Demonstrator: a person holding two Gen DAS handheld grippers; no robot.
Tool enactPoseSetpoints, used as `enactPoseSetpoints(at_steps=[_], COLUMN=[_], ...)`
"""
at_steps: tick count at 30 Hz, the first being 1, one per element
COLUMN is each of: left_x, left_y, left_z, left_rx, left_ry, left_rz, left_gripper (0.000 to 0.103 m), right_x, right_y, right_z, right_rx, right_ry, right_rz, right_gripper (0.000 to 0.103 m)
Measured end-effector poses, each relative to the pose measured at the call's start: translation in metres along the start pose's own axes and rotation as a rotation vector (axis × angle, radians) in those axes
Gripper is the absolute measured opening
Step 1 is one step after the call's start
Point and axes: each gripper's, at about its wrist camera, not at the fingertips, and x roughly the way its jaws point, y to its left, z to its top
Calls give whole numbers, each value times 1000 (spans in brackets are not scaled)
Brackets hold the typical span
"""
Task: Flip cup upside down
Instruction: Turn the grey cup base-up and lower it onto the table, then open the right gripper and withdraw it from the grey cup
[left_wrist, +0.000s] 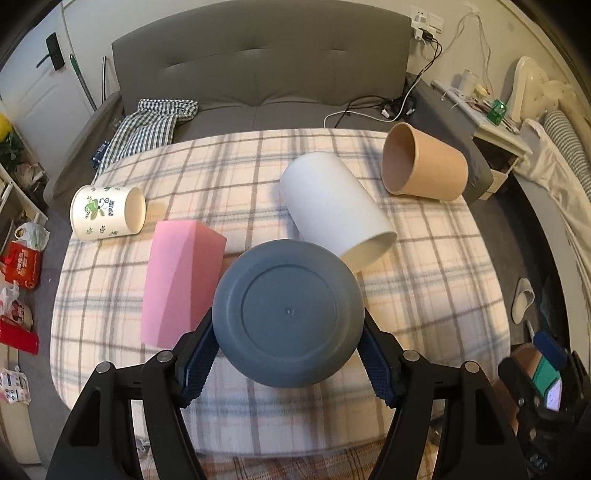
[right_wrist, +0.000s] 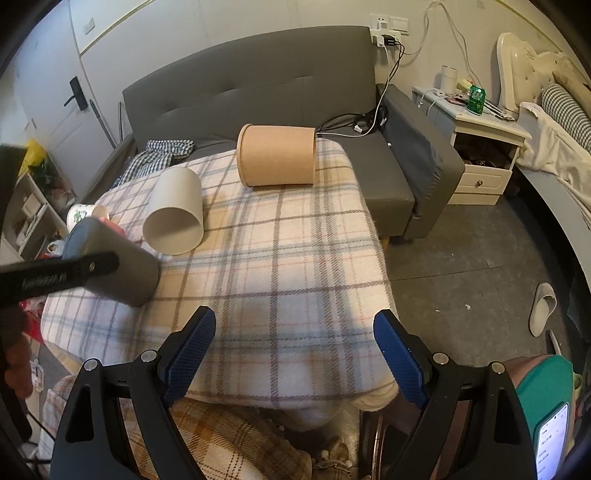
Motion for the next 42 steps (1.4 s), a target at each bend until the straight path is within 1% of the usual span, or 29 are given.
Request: enactPoseSetpoints(at_steps=[4, 8, 12, 16, 20, 24, 26, 31, 35, 40, 41, 42], left_x=[3, 4, 2, -7, -25, -54, -74, -115, -145, -173, -176, -179], left_y=[2, 0, 1, 0, 4, 10, 12, 17, 23, 35, 38, 41], left_z=[2, 2, 0, -2, -2, -6, -13, -42, -69, -93, -97, -102], left_rx=[0, 34, 32, 42, 31, 16, 6, -3, -12, -30, -30, -35], left_ry=[-10, -24, -26, -40, -76, -149, -208, -344, -440, -534, -546, -567], left_rz=[-2, -2, -8, 0, -2, 1, 16, 43, 46, 56, 56, 62], left_gripper=[72, 74, 74, 75, 75, 77, 77, 77, 77, 78, 80, 90], right_x=[0, 0, -1, -9, -23, -40, -52, -80, -102, -133, -138, -143], right_y=[5, 8, 14, 20, 28, 34, 37, 48, 61, 79, 82, 87], right_z=[1, 2, 2, 4, 7, 8, 7, 1, -4, 0, 0, -1], right_rx=[-12, -16, -25, -38, -52, -65, -72, -89, -108, -138, -142, -145], right_ry=[0, 3, 4, -11, -38, -72, -96, -158, -200, -281, -296, -316], right_rz=[1, 4, 10, 16, 18, 21, 24, 38, 59, 75, 77, 73], right_gripper=[88, 88, 88, 88, 88, 88, 88, 88, 88, 88, 88, 88])
